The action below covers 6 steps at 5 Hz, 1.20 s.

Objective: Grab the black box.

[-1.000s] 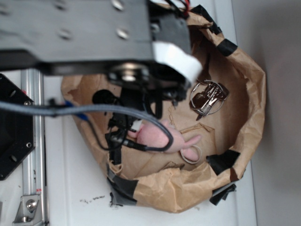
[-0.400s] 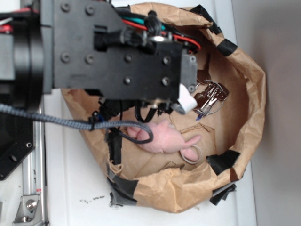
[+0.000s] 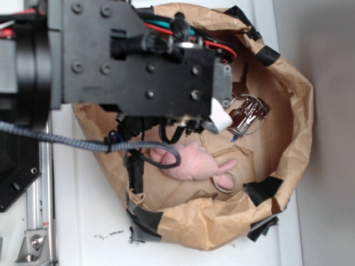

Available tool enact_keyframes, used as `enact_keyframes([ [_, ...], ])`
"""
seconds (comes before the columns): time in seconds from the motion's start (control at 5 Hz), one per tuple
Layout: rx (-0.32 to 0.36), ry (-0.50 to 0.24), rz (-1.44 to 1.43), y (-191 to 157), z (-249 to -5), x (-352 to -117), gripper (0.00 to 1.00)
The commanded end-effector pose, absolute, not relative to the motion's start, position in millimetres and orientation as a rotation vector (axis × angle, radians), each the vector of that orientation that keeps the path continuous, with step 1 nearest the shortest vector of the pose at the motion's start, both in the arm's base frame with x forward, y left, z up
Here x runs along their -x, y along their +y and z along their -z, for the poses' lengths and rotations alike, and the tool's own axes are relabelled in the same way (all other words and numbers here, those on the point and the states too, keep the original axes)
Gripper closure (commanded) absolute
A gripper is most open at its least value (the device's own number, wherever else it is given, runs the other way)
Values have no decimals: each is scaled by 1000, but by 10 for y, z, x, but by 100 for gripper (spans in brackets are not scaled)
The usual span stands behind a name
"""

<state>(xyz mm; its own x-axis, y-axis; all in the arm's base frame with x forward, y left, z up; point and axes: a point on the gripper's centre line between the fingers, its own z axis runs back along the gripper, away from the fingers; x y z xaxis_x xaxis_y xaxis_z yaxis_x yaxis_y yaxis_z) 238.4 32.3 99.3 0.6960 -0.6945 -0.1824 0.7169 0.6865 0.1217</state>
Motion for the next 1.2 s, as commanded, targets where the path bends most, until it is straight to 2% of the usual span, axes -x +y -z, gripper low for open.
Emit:
enact_keyframes([
  [0.0,-204,105,796,306,-1020,-2348,0],
  [0.2,-205,139,774,476,-763,-2266,0],
  [0.6,-176,138,687,872,-699,-2122,0],
  [1.0,-183,138,689,872,-654,-2141,0],
])
